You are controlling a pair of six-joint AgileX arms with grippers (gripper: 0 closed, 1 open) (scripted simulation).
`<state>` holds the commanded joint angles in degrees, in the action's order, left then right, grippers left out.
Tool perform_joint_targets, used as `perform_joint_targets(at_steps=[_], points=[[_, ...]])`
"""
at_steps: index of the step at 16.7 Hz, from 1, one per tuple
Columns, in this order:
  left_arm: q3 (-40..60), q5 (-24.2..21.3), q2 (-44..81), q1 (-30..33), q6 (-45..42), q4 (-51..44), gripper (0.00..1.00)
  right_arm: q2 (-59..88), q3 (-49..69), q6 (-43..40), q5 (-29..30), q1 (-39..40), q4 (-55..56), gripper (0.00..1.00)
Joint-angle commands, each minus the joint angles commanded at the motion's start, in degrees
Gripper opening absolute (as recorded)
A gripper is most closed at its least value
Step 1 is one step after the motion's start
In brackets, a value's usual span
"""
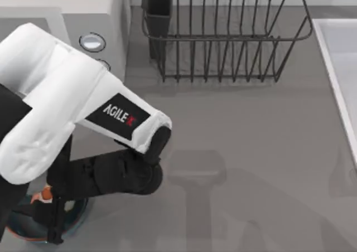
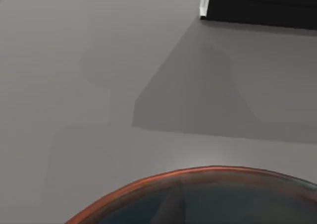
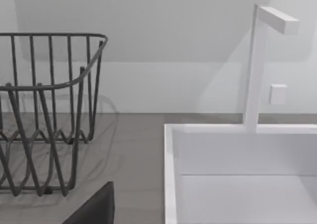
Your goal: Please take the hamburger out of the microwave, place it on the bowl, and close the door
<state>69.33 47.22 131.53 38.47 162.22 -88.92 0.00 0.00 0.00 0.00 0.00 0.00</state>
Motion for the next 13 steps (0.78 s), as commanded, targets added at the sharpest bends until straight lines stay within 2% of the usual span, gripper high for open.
perform_joint_targets(at_steps=[3,6,9,13], points=[[-3.0,-2.3,-4.8,-2.2,-5.2,3.3,1.0,0.0,0.0,0.0,0.0,0.0,0.0,1.0],[-8.6,-6.5,-13.9,-6.1,-15.8,9.5,1.0,0.0,0.0,0.0,0.0,0.0,0.0,1.0],[-16.1,-11.9,-26.6,-11.0,-31.9,18.1,1.0,0.0,0.0,0.0,0.0,0.0,0.0,1.0],[-27.6,-20.0,-47.5,-18.2,-60.1,32.0,1.0,0.0,0.0,0.0,0.0,0.0,0.0,1.0]])
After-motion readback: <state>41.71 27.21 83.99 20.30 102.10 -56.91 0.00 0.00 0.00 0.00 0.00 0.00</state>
